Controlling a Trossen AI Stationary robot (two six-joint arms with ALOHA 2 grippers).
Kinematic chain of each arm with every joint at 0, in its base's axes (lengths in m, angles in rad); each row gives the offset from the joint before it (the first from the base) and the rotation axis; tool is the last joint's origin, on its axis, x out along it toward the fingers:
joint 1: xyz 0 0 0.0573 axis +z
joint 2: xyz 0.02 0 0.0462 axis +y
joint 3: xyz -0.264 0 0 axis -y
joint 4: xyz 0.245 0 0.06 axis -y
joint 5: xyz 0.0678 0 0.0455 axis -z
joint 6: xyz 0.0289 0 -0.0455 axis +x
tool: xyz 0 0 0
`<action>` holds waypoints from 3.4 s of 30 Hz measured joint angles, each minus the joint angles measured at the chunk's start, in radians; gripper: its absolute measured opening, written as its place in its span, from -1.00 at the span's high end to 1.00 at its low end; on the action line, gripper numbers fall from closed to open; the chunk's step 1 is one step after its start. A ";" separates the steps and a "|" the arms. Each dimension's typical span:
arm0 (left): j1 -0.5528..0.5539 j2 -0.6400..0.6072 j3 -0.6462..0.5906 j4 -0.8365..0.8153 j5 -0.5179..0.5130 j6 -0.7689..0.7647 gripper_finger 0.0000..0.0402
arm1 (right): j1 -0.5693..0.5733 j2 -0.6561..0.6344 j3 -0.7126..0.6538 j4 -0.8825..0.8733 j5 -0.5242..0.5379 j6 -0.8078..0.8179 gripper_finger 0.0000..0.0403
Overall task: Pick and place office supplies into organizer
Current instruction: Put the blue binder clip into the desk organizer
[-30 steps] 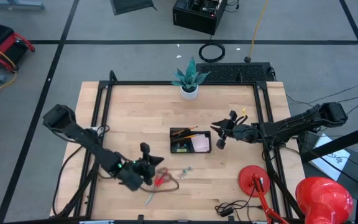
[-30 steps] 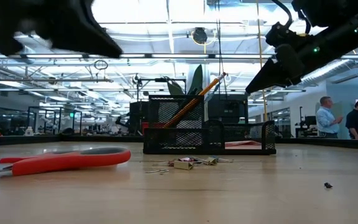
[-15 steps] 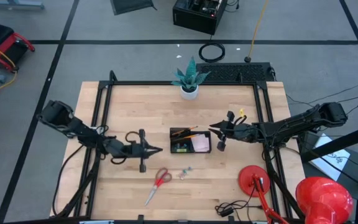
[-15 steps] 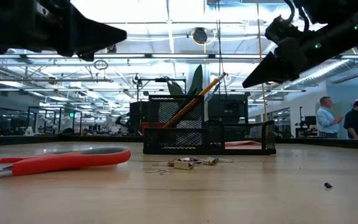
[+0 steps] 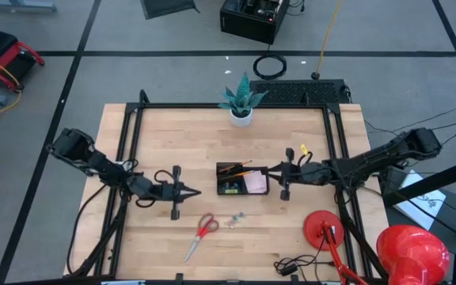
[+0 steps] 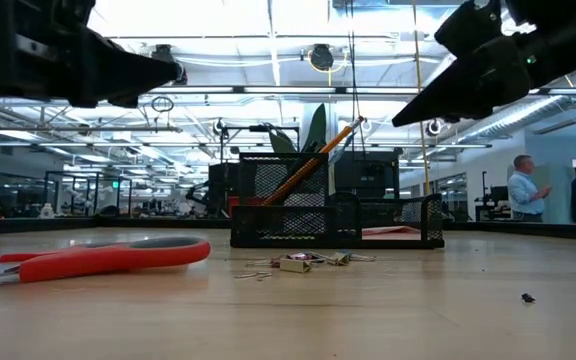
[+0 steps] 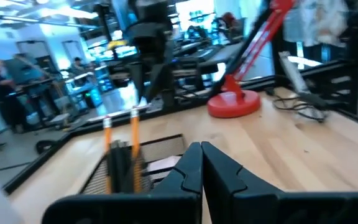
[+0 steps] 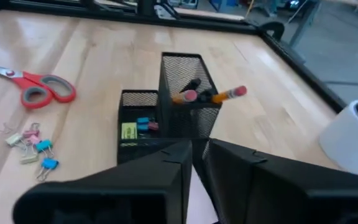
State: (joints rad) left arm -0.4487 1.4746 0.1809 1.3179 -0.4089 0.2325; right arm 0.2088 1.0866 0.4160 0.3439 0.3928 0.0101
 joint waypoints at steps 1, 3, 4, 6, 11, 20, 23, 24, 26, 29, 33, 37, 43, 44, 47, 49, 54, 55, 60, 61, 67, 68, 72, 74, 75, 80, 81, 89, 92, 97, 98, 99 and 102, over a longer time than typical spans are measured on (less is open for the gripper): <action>0.008 0.000 -0.006 0.011 -0.010 0.000 0.97 | 0.012 0.000 0.000 0.001 0.013 -0.005 0.80; 0.027 0.000 -0.011 0.037 -0.029 0.002 0.98 | 0.033 0.000 0.000 0.005 0.029 -0.019 0.85; 0.040 -0.001 -0.010 0.044 -0.038 0.002 0.99 | 0.043 0.000 0.000 0.011 0.030 -0.023 0.88; 0.074 -0.015 -0.009 0.037 -0.072 0.007 0.99 | 0.061 0.000 0.000 0.034 0.029 -0.023 0.93; 0.043 -0.139 -0.030 0.031 -0.147 0.128 0.98 | 0.107 -0.015 0.001 0.029 0.030 -0.031 0.99; -0.291 -0.535 -0.028 -0.208 -0.584 0.408 0.99 | 0.167 -0.085 0.000 -0.017 0.125 0.006 0.99; -0.306 -0.603 0.005 -0.274 -0.490 0.493 0.98 | 0.167 -0.085 0.001 -0.014 0.143 0.025 0.98; -0.295 -0.618 0.016 -0.311 -0.467 0.517 0.99 | 0.167 -0.085 0.001 -0.014 0.140 0.031 0.98; -0.252 -0.646 0.040 -0.402 -0.431 0.528 0.99 | 0.166 -0.083 0.001 -0.012 0.133 0.037 0.98; -0.147 -0.704 0.066 -0.552 -0.289 0.461 0.99 | 0.166 -0.082 0.001 -0.005 0.131 0.046 0.98; 0.017 -0.798 0.056 -0.681 0.048 0.319 0.98 | 0.166 -0.082 0.001 0.024 0.115 0.012 0.98; 0.139 -0.867 0.009 -0.683 0.247 0.205 0.99 | 0.166 -0.083 0.001 0.074 0.051 -0.027 0.98; 0.218 -0.871 -0.074 -0.662 0.349 0.174 0.99 | 0.166 -0.082 0.001 0.053 0.022 -0.024 0.98; 0.230 -0.872 -0.087 -0.661 0.346 0.161 0.99 | 0.166 -0.082 0.001 0.045 0.022 -0.024 0.98; 0.254 -0.873 -0.118 -0.593 0.342 0.117 0.97 | 0.166 -0.082 0.001 0.031 0.021 -0.042 0.98; 0.259 -0.873 -0.132 -0.559 0.341 0.091 0.97 | 0.166 -0.081 0.001 0.033 0.020 -0.052 0.98; 0.259 -0.872 -0.152 -0.567 0.340 0.066 0.99 | 0.159 -0.061 0.001 0.058 -0.056 -0.081 0.98; 0.259 -0.872 -0.153 -0.563 0.337 0.057 0.99 | 0.155 -0.057 0.001 0.076 -0.070 -0.095 0.98; 0.259 -0.873 -0.154 -0.615 0.332 -0.024 0.90 | 0.147 -0.023 0.001 0.123 -0.087 -0.116 0.92; 0.259 -0.873 -0.154 -0.637 0.324 -0.031 0.88 | 0.150 -0.006 0.001 0.121 -0.047 -0.106 0.89; 0.259 -0.873 -0.154 -0.765 0.247 -0.039 0.84 | 0.154 0.155 0.030 0.160 0.045 -0.026 0.57; 0.259 -0.873 -0.154 -0.778 0.228 -0.027 0.84 | 0.157 0.186 0.047 0.161 0.039 -0.010 0.51; 0.259 -0.873 -0.154 -0.792 0.161 -0.030 0.85 | 0.182 0.304 0.131 0.158 0.027 -0.023 0.30; 0.259 -0.873 -0.154 -0.784 0.152 -0.032 0.85 | 0.201 0.344 0.194 0.137 0.025 -0.051 0.24; 0.259 -0.873 -0.154 -0.782 0.152 -0.033 0.85 | 0.211 0.363 0.234 0.104 0.024 -0.065 0.23; 0.258 -0.873 -0.154 -0.783 0.145 -0.034 0.85 | 0.230 0.422 0.423 -0.114 0.022 -0.039 0.23; 0.258 -0.873 -0.154 -0.781 0.145 -0.030 0.85 | 0.229 0.432 0.439 -0.121 0.022 -0.025 0.24; 0.259 -0.873 -0.154 -0.771 0.140 0.016 0.85 | 0.242 0.505 0.425 -0.128 -0.054 -0.003 0.22; 0.259 -0.873 -0.154 -0.775 0.137 0.031 0.85 | 0.238 0.558 0.413 -0.138 -0.056 0.006 0.21; 0.259 -0.873 -0.154 -0.776 0.137 0.049 0.85 | 0.212 0.629 0.413 -0.119 -0.075 0.000 0.20; 0.259 -0.873 -0.154 -0.776 0.137 0.049 0.85 | 0.204 0.639 0.413 -0.113 -0.103 -0.001 0.20; 0.259 -0.873 -0.154 -0.776 0.137 0.049 0.85 | 0.197 0.646 0.413 -0.100 -0.130 -0.004 0.20; 0.259 -0.873 -0.154 -0.776 0.137 0.042 0.85 | 0.181 0.661 0.413 -0.024 -0.190 -0.007 0.20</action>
State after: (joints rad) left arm -0.1902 0.6018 0.0265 0.5416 -0.2722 0.2746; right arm 0.3895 1.7472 0.8294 0.3201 0.2029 0.0032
